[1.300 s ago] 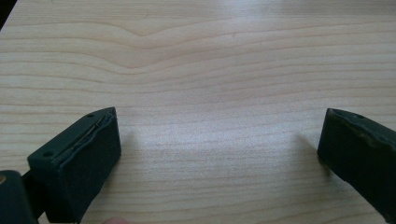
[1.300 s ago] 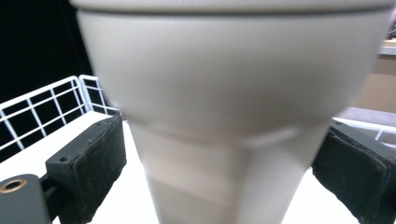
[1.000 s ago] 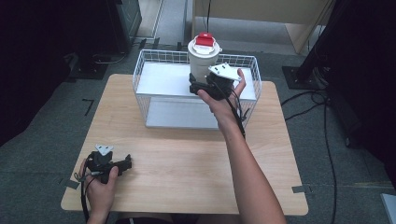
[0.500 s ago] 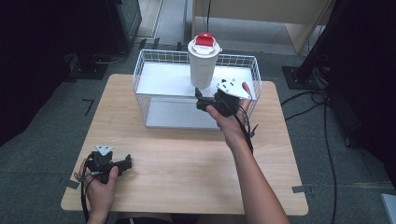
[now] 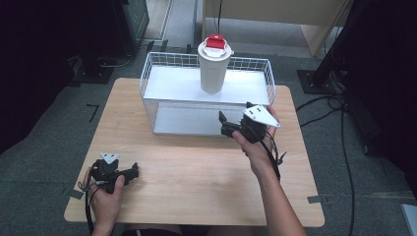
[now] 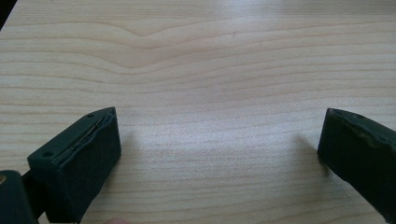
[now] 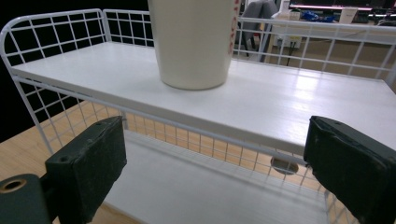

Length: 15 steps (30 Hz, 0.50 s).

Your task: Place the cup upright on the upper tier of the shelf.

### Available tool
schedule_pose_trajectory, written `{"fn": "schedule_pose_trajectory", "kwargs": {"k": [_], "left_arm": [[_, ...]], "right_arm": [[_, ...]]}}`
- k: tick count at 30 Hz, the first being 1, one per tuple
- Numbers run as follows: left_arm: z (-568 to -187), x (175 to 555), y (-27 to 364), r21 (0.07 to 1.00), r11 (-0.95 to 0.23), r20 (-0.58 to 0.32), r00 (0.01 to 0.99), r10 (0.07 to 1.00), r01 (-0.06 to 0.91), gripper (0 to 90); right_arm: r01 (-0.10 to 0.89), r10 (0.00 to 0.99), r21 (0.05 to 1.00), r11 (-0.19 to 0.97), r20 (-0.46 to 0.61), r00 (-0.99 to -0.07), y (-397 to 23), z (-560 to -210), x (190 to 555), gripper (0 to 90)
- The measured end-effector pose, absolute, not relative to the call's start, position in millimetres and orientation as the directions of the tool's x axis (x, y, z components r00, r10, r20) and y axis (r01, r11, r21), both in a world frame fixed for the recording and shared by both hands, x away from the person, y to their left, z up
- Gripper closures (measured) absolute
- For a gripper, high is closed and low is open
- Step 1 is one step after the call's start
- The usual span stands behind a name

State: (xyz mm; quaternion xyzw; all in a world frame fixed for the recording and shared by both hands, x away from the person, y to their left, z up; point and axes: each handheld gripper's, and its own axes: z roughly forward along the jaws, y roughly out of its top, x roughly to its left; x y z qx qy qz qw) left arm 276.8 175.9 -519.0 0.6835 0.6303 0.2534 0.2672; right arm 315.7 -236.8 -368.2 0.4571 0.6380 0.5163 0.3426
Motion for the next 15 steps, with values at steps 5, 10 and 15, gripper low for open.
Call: {"fn": "schedule_pose_trajectory", "kwargs": {"k": [5,10,15], "left_arm": [[-519,277,176,0.683,-0.063,0.009,0.078,0.997,0.727,0.0],[-519,277,176,0.683,-0.065,0.011,0.078,0.997,0.727,0.0],[-519,277,176,0.683,-0.064,0.01,0.079,0.997,0.728,0.0]], "right_arm": [[0.235,0.943,0.971,0.048,0.034,-0.332,-250,-378,302,5.9],[0.256,0.951,0.966,0.044,0.038,-0.306,-265,-394,288,5.9],[0.287,0.959,0.957,0.039,0.045,-0.279,-275,-409,280,5.9]]}}
